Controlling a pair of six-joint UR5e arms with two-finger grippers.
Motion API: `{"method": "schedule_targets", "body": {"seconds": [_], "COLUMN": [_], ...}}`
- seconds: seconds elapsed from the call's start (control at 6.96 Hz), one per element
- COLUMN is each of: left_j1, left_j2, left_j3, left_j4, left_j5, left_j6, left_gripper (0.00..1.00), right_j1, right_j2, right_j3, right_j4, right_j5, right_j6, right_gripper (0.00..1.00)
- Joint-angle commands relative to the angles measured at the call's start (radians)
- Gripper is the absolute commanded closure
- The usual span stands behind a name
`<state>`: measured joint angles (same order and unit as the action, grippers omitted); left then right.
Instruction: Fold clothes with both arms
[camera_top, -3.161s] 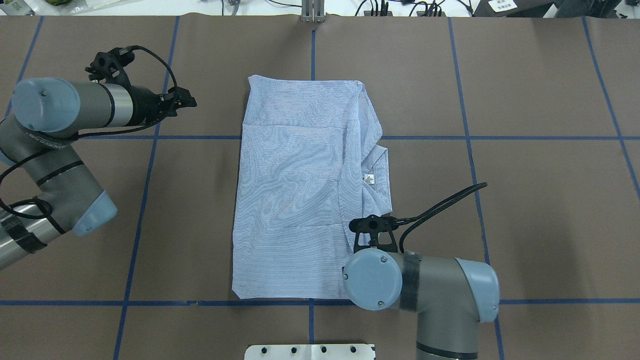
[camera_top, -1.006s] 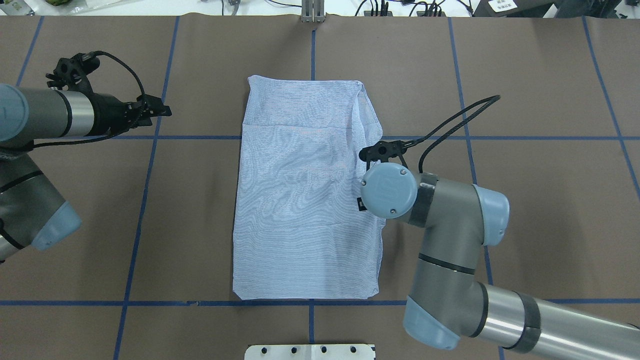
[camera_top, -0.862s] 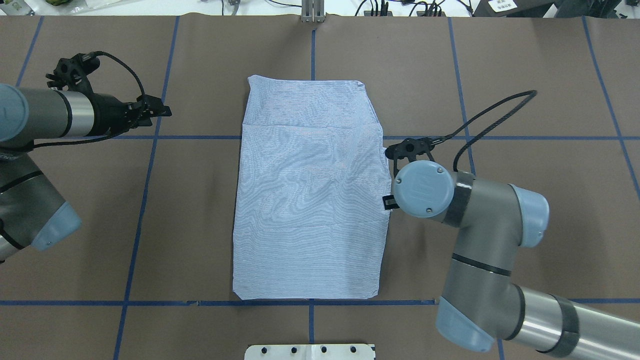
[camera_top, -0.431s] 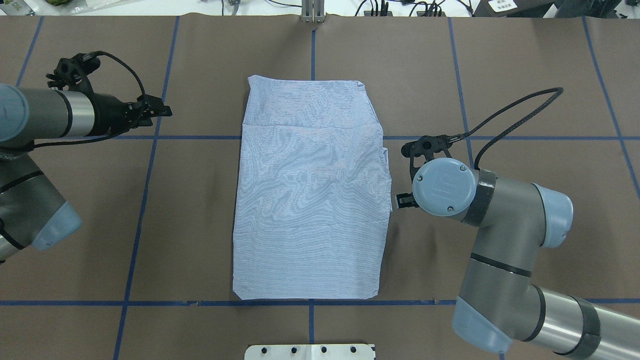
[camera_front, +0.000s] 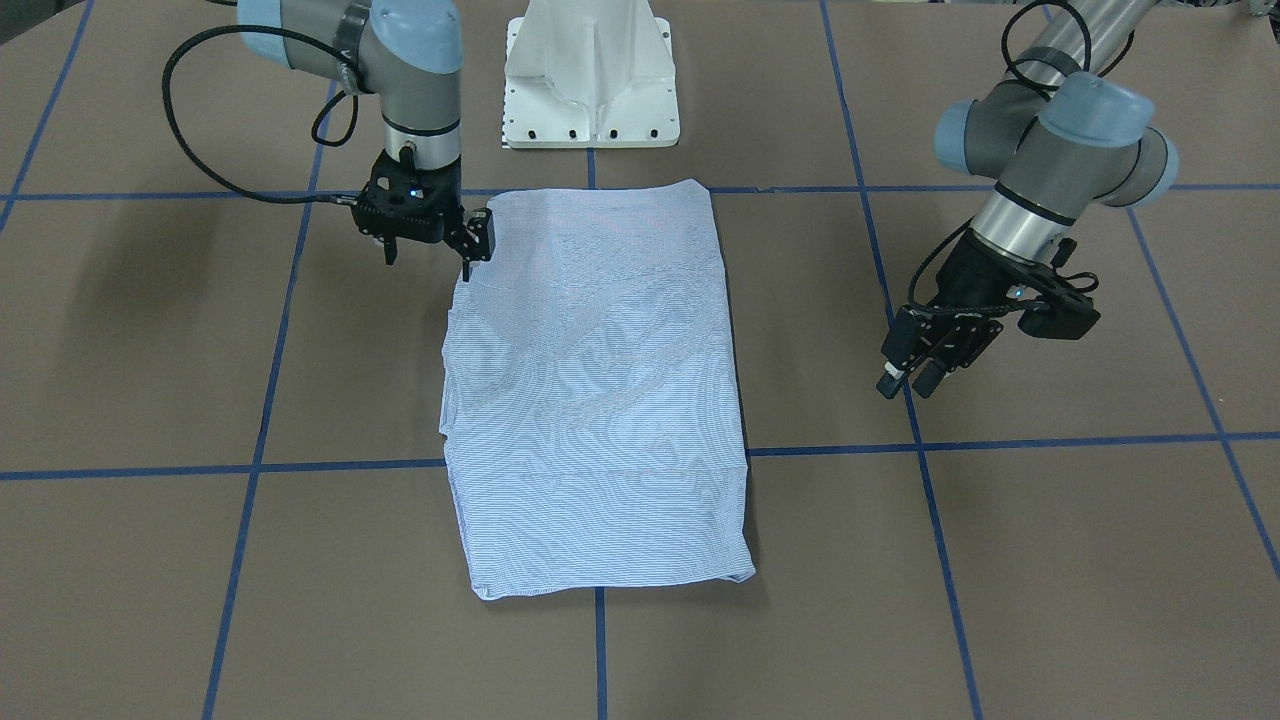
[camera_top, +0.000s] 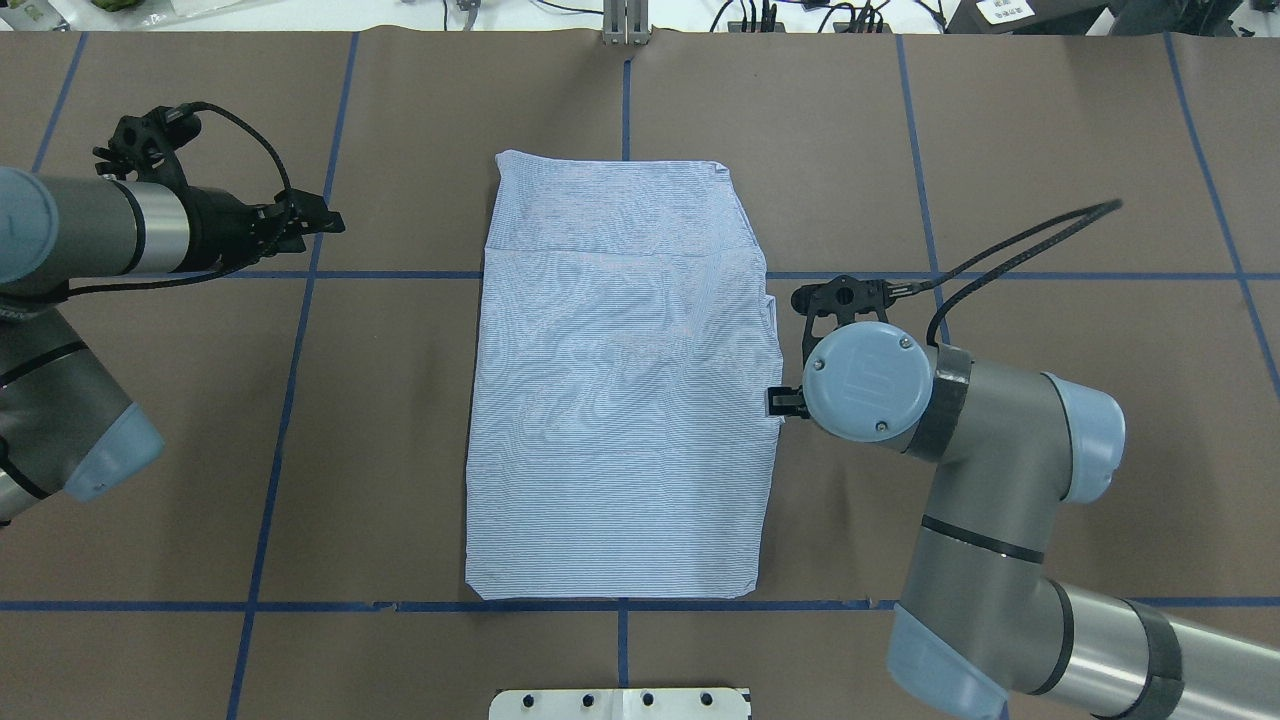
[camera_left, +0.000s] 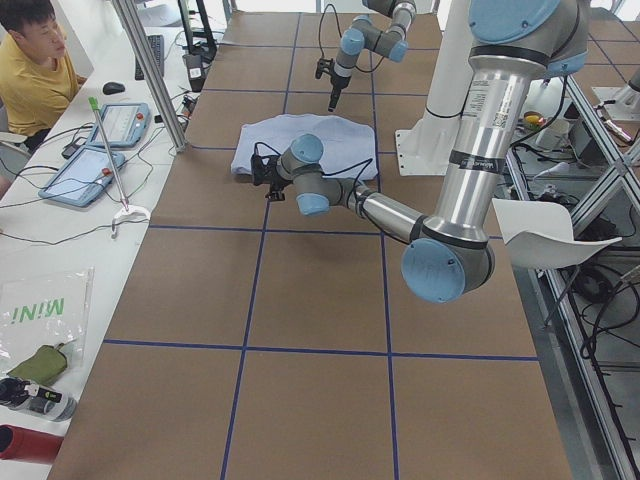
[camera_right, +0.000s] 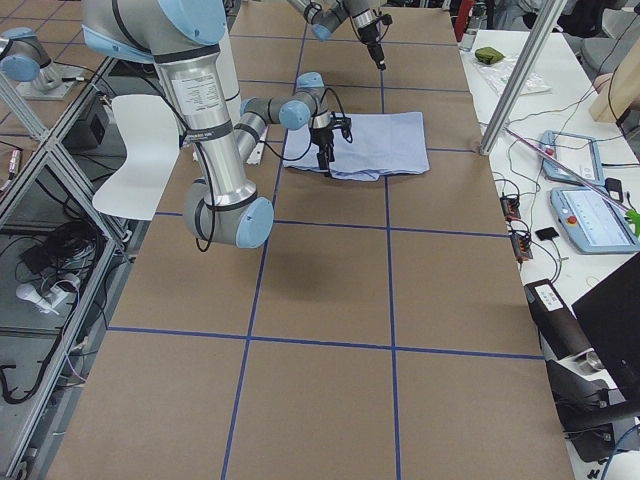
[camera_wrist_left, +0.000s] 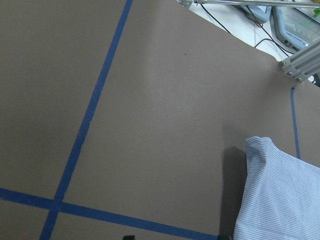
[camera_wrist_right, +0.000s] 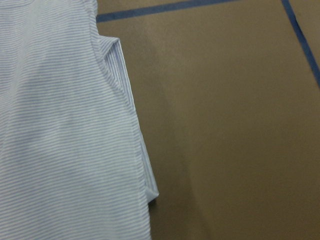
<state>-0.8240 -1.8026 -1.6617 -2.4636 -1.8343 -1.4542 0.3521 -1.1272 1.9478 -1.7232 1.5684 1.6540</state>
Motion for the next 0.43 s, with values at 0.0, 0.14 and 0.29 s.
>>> {"method": "schedule_targets", "body": {"seconds": [0.0, 0.14, 0.29], "left_j1": [0.003, 0.003, 0.003], "left_j2": [-0.001, -0.001, -0.001], "left_j3": [0.005, 0.005, 0.005], "left_j4": [0.0, 0.0, 0.0], "left_j5": [0.003, 0.003, 0.003], "left_j6": [0.0, -0.002, -0.002], "left_gripper": [0.37, 0.37, 0.37], "right_j1": [-0.089, -0.129, -0.162], "right_j2": [0.007, 0.007, 0.006], "right_j3": [0.013, 0.014, 0.008], "right_j4": [0.042, 0.042, 0.083], "right_j5": [-0.011, -0.033, -0.034], "right_j6": [0.426, 0.59, 0.692], "right_gripper": [0.0, 0.0, 0.0]}}
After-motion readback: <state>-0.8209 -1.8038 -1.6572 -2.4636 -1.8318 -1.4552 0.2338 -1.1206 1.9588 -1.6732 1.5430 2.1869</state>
